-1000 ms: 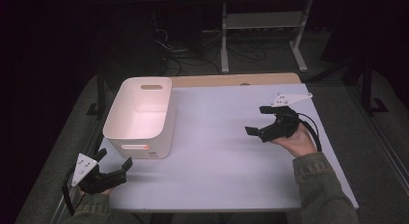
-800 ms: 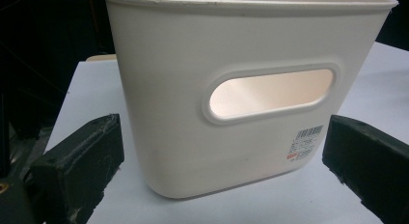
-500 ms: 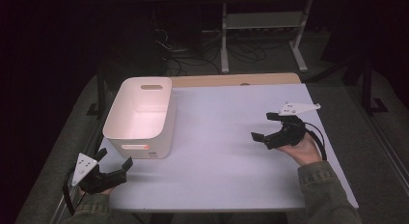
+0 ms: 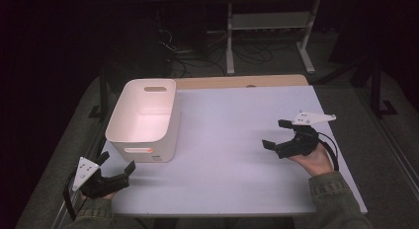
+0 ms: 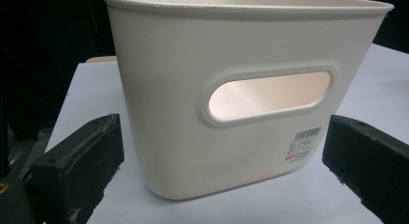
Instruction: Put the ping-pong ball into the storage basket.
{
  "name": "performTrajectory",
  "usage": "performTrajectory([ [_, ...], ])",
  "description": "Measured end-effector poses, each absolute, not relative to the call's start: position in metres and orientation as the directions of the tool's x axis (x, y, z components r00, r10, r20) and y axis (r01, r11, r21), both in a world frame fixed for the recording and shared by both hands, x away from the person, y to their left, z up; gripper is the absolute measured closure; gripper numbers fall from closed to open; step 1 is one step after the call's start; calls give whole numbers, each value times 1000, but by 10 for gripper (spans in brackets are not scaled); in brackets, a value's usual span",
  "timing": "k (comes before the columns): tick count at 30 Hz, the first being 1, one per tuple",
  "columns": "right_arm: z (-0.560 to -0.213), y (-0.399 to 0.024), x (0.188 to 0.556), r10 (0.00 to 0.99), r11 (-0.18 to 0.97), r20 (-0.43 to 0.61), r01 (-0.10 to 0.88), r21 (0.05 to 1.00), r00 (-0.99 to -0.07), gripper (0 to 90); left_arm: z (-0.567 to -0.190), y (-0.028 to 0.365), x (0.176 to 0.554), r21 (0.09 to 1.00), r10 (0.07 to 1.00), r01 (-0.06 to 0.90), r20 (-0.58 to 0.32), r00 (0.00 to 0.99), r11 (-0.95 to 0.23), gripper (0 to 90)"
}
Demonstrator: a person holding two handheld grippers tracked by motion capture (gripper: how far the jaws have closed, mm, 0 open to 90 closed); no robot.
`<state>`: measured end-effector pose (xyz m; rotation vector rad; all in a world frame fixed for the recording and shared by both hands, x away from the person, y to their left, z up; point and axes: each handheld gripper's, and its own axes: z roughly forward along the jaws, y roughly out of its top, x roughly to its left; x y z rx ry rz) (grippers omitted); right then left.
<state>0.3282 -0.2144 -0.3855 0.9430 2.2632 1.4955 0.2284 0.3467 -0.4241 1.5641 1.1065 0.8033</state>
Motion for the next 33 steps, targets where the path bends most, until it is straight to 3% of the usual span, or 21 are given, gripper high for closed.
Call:
performTrajectory([
  [33, -417, -249, 294, 716, 194, 87, 317, 928, -692, 0, -424, 347, 229, 962, 930, 264, -37, 366, -66, 3],
])
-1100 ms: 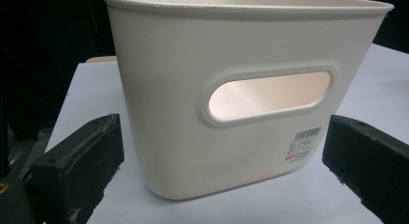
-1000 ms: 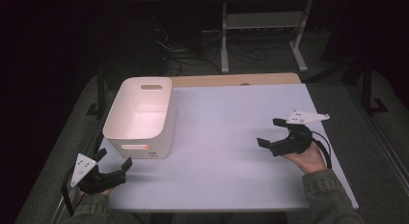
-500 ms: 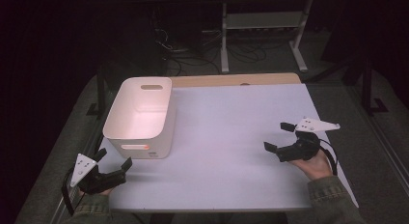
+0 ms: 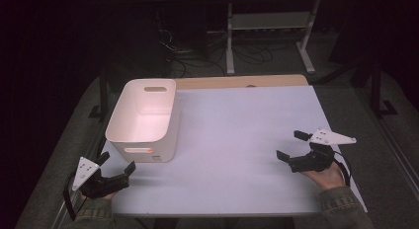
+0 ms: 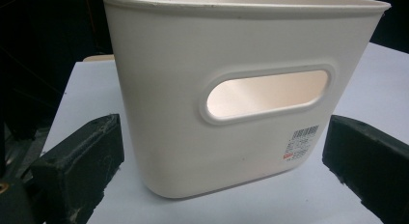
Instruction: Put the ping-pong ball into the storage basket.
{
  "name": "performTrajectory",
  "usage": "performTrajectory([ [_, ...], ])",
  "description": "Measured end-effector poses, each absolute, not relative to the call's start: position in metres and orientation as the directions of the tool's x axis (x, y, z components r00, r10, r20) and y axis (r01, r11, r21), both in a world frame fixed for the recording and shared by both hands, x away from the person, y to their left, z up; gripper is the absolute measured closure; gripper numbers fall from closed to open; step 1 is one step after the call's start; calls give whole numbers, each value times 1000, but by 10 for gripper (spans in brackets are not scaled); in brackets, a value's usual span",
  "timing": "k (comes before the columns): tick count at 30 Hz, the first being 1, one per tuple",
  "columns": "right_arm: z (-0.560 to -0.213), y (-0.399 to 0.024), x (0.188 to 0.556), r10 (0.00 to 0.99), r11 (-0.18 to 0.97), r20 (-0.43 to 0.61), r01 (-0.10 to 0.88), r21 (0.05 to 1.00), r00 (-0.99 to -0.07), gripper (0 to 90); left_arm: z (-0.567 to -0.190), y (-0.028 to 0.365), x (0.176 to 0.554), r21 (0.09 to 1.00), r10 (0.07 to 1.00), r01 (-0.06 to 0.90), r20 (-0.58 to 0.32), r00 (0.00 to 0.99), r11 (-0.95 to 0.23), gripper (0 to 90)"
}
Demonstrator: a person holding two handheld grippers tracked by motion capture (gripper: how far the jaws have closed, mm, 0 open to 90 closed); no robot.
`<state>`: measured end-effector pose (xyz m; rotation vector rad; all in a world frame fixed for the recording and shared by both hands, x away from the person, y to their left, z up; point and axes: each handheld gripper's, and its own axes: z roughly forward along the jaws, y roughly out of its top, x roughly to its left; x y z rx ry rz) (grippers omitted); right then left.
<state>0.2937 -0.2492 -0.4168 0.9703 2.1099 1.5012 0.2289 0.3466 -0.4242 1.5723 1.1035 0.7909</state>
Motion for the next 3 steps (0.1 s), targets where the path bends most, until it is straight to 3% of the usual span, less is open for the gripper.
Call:
performTrajectory([
  [3, -417, -249, 293, 717, 194, 80, 309, 931, -693, 0, -424, 347, 229, 962, 929, 264, -37, 368, -66, 3],
])
